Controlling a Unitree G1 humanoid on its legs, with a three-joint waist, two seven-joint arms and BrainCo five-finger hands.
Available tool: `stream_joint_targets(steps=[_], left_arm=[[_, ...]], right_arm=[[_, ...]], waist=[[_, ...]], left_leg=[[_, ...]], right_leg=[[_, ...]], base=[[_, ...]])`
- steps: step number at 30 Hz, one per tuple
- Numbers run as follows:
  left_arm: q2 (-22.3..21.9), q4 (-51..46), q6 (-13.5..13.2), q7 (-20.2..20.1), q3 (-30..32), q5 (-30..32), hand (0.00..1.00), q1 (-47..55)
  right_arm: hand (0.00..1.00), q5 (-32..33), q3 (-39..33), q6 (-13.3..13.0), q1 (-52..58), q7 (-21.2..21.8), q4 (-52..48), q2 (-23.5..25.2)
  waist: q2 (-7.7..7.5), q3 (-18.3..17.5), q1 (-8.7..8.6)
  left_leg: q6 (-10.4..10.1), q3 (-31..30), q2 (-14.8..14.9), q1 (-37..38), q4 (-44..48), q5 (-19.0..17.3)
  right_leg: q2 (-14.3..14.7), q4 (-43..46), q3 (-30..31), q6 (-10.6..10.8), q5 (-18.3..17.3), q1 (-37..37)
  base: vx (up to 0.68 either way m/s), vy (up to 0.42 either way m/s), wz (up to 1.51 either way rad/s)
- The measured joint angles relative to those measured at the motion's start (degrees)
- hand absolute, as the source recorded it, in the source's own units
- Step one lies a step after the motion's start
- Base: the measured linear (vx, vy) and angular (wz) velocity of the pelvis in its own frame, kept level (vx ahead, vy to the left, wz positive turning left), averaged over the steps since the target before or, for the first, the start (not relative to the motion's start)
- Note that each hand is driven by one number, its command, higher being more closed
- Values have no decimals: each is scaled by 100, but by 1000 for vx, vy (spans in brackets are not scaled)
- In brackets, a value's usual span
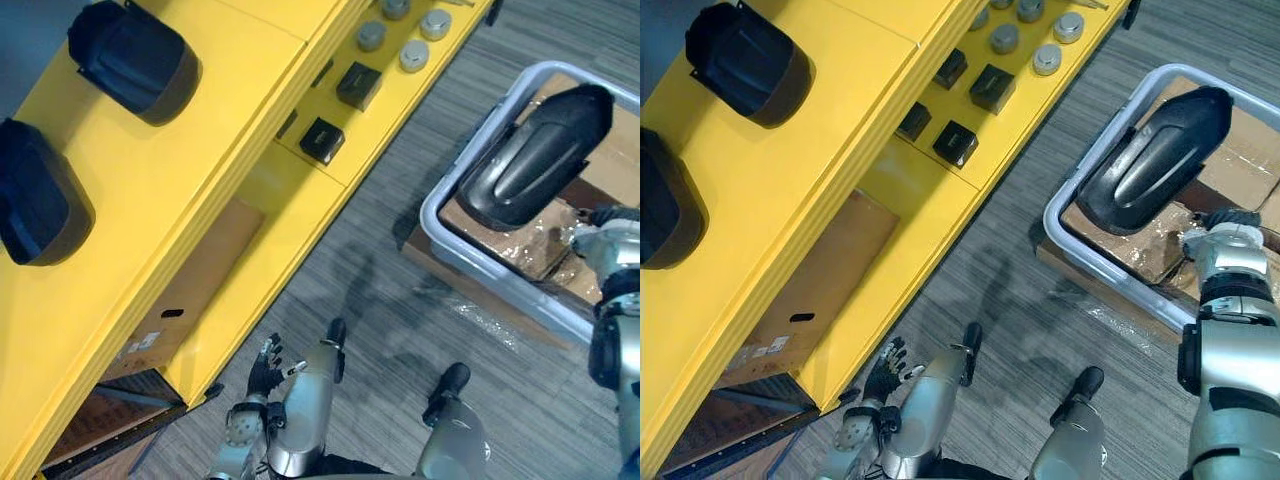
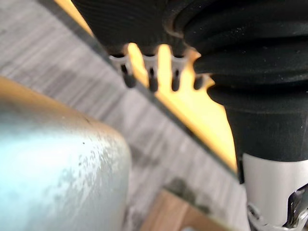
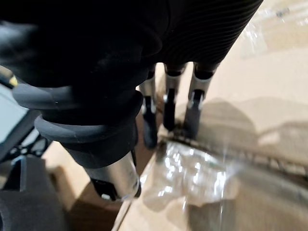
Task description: Walk over and take plastic housings, then place them on the shelf
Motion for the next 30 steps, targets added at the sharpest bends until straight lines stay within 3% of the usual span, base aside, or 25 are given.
stream_joint_targets(steps=[4,10,11,14,18,23,30], left_arm=[[0,-1,71,2,-42,-1,0,0],[7,-17,124,2,-89,-46,0,1],[12,-23,130,2,-97,-45,0,1],[12,-55,151,1,-110,-42,0,18],[22,-235,140,7,-112,-44,0,181],[27,-232,114,0,-164,-47,0,199],[45,-222,92,-4,-217,-58,0,201]], right_arm=[[100,-44,1,65,-6,128,23,-77],[100,-223,-4,465,-4,338,209,-61],[0,-236,-6,482,-4,336,215,-61],[0,-207,-18,430,-4,97,278,-21],[0,-218,123,-354,-63,-883,-63,55],[0,-464,408,-939,-372,-1773,-819,55],[0,-548,623,-1181,-461,-1986,-916,176]], waist=[[46,-32,-1],[77,-54,0],[77,-54,-2],[77,-54,6],[77,-54,-14],[76,-53,-26],[75,-53,-31]], left_leg=[[-1,-4,2,0,-3,1],[-4,-37,4,-1,-51,49],[-8,-61,3,2,-81,77],[-43,-115,41,119,-140,106],[-69,-51,110,207,-214,138],[-101,105,215,406,-409,210],[-141,90,213,507,-730,393]], right_leg=[[-3,16,-8,-7,-13,-3],[-2,6,-72,-9,-13,22],[-1,-3,-106,-10,-12,37],[53,-43,-151,-21,-17,171],[108,-97,-112,-52,3,191],[197,-231,29,-88,90,213],[198,-245,-7,-99,97,196]], base=[[0,0,0],[-10,0,4],[-29,-24,15],[-33,-26,3],[-35,-12,-10],[-14,-11,-18],[-4,-11,2]])
